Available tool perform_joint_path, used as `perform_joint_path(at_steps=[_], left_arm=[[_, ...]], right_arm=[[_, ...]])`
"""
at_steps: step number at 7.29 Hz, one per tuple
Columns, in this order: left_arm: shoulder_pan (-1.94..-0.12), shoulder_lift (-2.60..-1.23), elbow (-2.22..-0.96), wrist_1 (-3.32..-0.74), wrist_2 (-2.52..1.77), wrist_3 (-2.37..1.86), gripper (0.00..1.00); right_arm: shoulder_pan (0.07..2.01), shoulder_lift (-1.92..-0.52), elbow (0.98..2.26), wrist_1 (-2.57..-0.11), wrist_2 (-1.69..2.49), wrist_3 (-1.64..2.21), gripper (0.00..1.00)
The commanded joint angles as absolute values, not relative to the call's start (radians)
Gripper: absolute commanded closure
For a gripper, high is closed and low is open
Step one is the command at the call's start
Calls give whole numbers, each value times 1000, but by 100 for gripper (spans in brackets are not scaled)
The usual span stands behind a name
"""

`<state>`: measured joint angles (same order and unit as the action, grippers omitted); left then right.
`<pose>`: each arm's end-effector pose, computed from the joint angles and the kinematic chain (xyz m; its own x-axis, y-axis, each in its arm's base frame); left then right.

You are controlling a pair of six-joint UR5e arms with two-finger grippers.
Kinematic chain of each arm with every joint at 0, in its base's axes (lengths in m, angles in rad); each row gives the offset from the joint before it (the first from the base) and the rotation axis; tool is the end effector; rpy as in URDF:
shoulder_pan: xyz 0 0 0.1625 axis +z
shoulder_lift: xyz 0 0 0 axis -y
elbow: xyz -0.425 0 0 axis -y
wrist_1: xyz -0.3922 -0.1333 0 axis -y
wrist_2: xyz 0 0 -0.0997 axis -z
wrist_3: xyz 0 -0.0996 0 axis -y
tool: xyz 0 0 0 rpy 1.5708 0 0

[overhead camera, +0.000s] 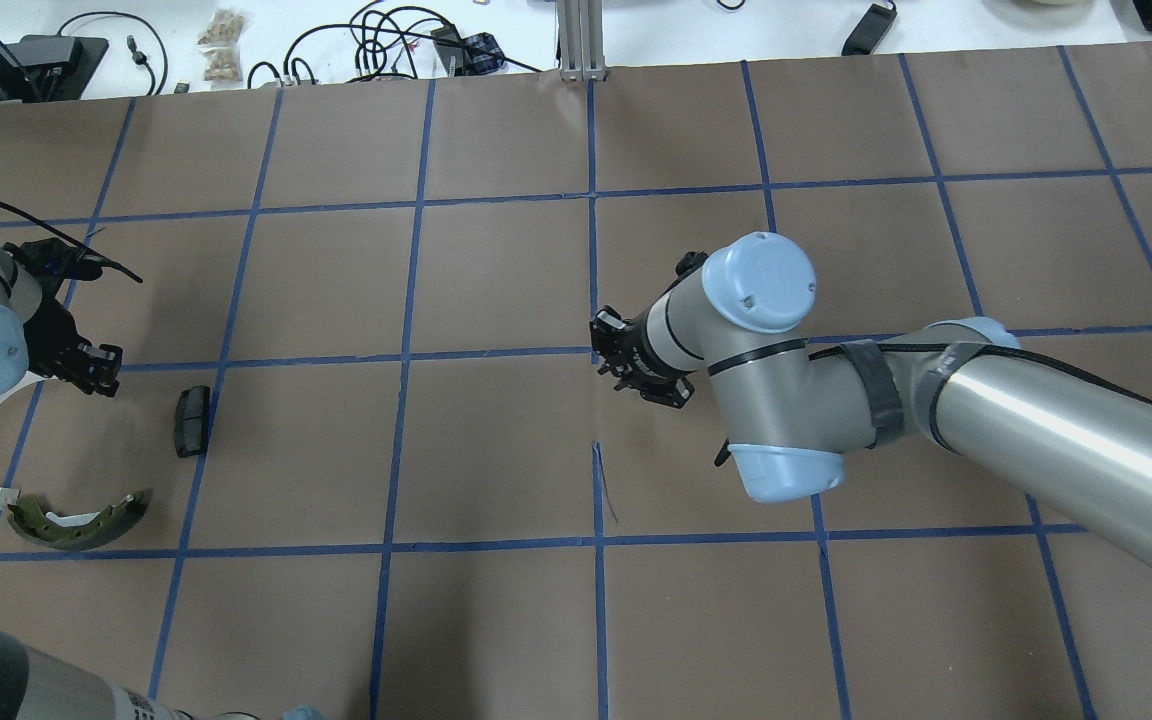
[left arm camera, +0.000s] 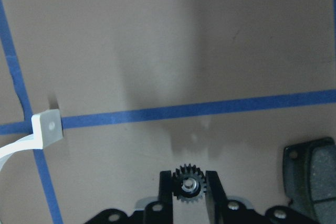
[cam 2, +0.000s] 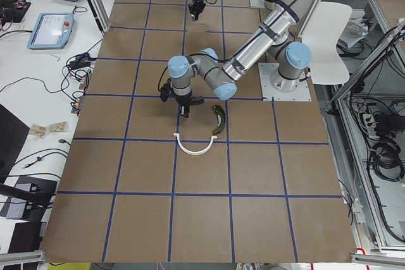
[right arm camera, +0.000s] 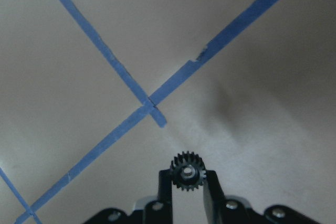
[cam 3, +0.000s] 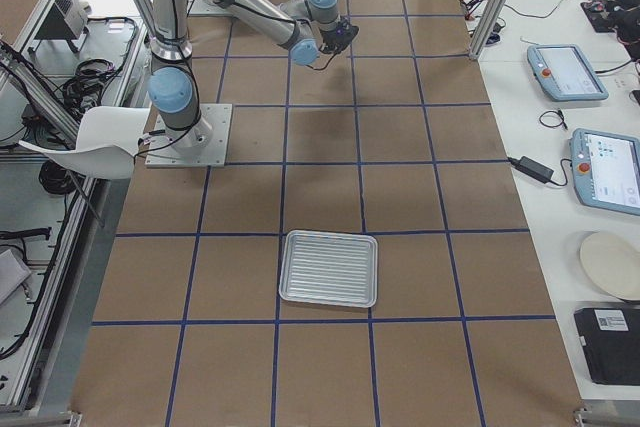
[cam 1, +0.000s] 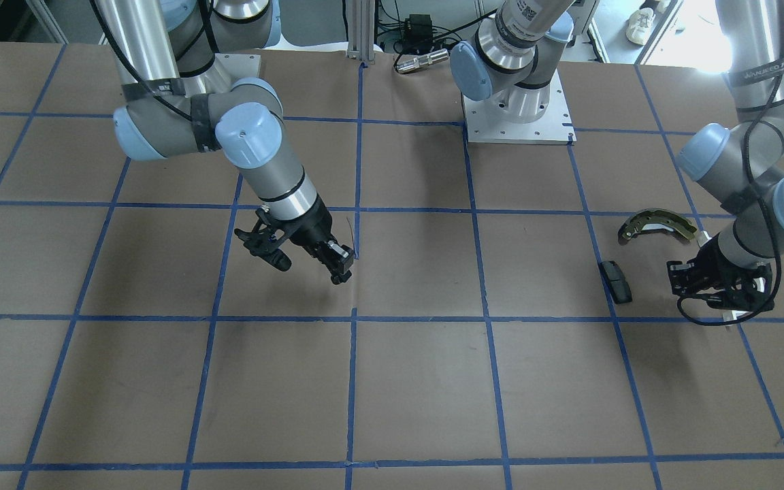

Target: Place bearing gear from tray to pile

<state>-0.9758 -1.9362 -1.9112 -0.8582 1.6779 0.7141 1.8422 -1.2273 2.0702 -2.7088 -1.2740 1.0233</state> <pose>0.2071 -0.5248 0.2067 -0.9890 0.1208 -0.0852 0.1155 0.9912 0.0649 0.2978 -0.4643 0.2077 -0.6867 0.6109 -0.3940 0.6336 0.7687 0.0875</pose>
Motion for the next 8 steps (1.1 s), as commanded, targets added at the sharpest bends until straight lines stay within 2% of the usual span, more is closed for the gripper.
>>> perform_joint_path(at_steps=[1,2,4,5,8], left_arm=[[-980,-1918,-1876,-874,1545,710,1],[-983,-1910,-1873,-902,1534,707,0],[-1005,-1890,-1881,-914,1555,703,0],[-1041,-1884,-1881,-964,1599,645,0],[-1277,-1871,-1870,-965,1603,420,0]], right_arm=[[1874,-1172,2013,-2677,-1278,1042,57],[1875,-1170,2011,-2674,-1325,1032,1],[1850,-1186,1978,-2631,-1328,988,0],[1826,-1221,1927,-2518,-1341,833,0],[1659,-1386,1649,-1867,-1536,365,0]])
